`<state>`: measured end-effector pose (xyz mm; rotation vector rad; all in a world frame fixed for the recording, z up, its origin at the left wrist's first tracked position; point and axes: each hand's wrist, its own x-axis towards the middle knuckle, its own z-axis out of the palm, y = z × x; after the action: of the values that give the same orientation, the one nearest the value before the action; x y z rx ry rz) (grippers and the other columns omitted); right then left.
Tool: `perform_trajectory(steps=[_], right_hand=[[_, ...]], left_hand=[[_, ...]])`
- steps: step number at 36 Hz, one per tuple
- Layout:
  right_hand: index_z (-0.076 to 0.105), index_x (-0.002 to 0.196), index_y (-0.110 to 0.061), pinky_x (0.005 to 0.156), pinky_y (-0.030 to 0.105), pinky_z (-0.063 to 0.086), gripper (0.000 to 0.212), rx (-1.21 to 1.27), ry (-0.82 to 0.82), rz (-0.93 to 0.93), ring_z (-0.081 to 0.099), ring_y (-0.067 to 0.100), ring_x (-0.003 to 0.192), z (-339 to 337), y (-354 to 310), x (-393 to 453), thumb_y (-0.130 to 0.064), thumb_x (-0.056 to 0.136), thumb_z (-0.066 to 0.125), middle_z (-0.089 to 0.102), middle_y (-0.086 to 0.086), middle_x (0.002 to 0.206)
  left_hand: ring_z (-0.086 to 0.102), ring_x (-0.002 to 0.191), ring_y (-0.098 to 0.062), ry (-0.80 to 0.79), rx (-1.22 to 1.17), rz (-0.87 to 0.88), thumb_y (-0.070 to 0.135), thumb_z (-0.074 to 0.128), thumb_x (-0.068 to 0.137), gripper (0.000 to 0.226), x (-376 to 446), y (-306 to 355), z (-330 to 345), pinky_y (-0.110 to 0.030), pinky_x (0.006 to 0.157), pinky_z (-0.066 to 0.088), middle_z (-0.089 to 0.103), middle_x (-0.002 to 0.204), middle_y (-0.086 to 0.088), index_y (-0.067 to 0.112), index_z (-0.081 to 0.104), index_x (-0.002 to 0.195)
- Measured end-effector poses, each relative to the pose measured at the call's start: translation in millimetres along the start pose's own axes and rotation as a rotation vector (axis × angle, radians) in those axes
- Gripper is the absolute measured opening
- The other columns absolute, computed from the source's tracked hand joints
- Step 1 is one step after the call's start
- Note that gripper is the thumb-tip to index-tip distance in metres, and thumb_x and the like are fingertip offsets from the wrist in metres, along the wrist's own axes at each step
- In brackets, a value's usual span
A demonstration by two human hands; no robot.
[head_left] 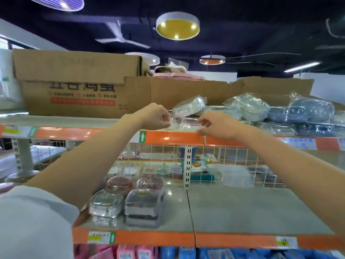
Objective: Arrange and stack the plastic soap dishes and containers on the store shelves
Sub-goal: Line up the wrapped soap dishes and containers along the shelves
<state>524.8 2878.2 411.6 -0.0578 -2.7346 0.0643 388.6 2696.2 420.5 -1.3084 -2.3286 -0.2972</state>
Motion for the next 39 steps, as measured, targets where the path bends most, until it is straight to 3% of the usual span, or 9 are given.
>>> perform_trajectory(steps=[4, 7, 11, 15, 19, 25, 29, 34, 39], right_hand=[[0.054, 0.123, -0.002, 0.095, 0.039, 0.043, 0.049, -0.049, 0.035, 0.021, 0.053, 0.028, 0.111, 5.5, 5.0, 31.8, -0.036, 0.089, 0.063, 0.055, 0.01, 0.12], [0.047, 0.134, -0.008, 0.101, 0.035, 0.037, 0.057, -0.102, 0.041, 0.02, 0.044, 0.026, 0.121, 6.6, 9.2, 57.1, -0.04, 0.09, 0.061, 0.047, 0.009, 0.128], [0.044, 0.139, -0.015, 0.107, 0.043, 0.029, 0.058, -0.288, 0.126, 0.065, 0.033, 0.025, 0.131, 5.5, 11.2, 89.1, -0.047, 0.092, 0.053, 0.042, 0.006, 0.14], [0.045, 0.137, -0.014, 0.106, 0.042, 0.028, 0.055, -0.337, 0.193, 0.083, 0.035, 0.023, 0.128, 7.4, 14.5, 114.4, -0.046, 0.092, 0.051, 0.044, 0.005, 0.135], [0.038, 0.142, -0.013, 0.107, 0.042, 0.028, 0.06, -0.353, 0.123, 0.088, 0.031, 0.025, 0.132, 9.1, 17.6, 137.9, -0.044, 0.092, 0.053, 0.038, 0.006, 0.142], [0.031, 0.146, -0.009, 0.112, 0.046, 0.023, 0.08, -0.379, -0.018, 0.153, 0.019, 0.031, 0.14, 13.5, 27.1, 169.8, -0.059, 0.087, 0.053, 0.022, 0.011, 0.154], [0.025, 0.149, -0.009, 0.115, 0.047, 0.018, 0.091, -0.335, -0.121, 0.224, 0.01, 0.033, 0.145, 18.4, 34.1, 186.5, -0.064, 0.083, 0.055, 0.01, 0.014, 0.158], [0.03, 0.134, -0.01, 0.101, 0.045, 0.035, 0.09, -0.315, -0.123, 0.274, 0.035, 0.034, 0.127, 24.6, 34.4, 197.9, -0.058, 0.071, 0.072, 0.04, 0.013, 0.139], [0.025, 0.138, -0.008, 0.104, 0.045, 0.03, 0.096, -0.387, -0.056, 0.312, 0.032, 0.037, 0.128, 31.2, 30.0, 194.7, -0.061, 0.072, 0.069, 0.033, 0.019, 0.139]], left_hand=[[0.061, 0.096, -0.02, -0.006, 0.006, -0.011, 0.03, 0.06, 0.091, 0.026, 22.0, -24.4, 7.6, -0.031, 0.084, 0.049, 0.067, 0.1, -0.004, 0.008, 0.069, 0.1], [0.058, 0.1, -0.022, -0.025, 0.029, -0.027, 0.033, 0.061, 0.091, 0.029, 41.5, -44.1, 11.8, -0.033, 0.087, 0.047, 0.065, 0.106, -0.006, 0.008, 0.067, 0.105], [0.056, 0.101, -0.023, -0.083, 0.058, -0.034, 0.04, 0.06, 0.089, 0.042, 65.0, -66.5, 18.0, -0.038, 0.089, 0.047, 0.061, 0.11, -0.007, 0.006, 0.061, 0.114], [0.057, 0.098, -0.026, -0.158, 0.065, -0.007, 0.061, 0.061, 0.081, 0.059, 88.6, -85.4, 28.5, -0.042, 0.087, 0.046, 0.061, 0.104, -0.007, 0.007, 0.062, 0.106], [0.056, 0.099, -0.024, -0.265, 0.018, -0.009, 0.083, 0.054, 0.061, 0.089, 106.3, -93.6, 41.3, -0.043, 0.089, 0.045, 0.058, 0.11, -0.006, 0.009, 0.06, 0.109], [0.049, 0.113, -0.017, -0.333, -0.184, 0.012, 0.061, 0.06, 0.082, 0.065, 116.7, -107.5, 73.1, -0.029, 0.097, 0.037, 0.05, 0.13, 0.004, 0.021, 0.049, 0.132], [0.036, 0.126, -0.021, -0.335, -0.142, -0.032, 0.074, 0.058, 0.072, 0.092, 119.1, -111.5, 73.7, -0.041, 0.109, 0.031, 0.041, 0.133, -0.002, 0.02, 0.037, 0.143], [0.03, 0.132, -0.025, -0.414, -0.101, -0.122, 0.081, 0.056, 0.067, 0.105, 121.4, -111.1, 72.5, -0.047, 0.111, 0.028, 0.03, 0.14, 0.0, 0.022, 0.026, 0.149], [0.02, 0.142, -0.023, -0.522, -0.201, -0.191, 0.071, 0.065, 0.065, 0.109, 120.1, -113.9, 68.4, -0.045, 0.116, 0.021, 0.016, 0.152, 0.005, 0.028, 0.015, 0.151]])
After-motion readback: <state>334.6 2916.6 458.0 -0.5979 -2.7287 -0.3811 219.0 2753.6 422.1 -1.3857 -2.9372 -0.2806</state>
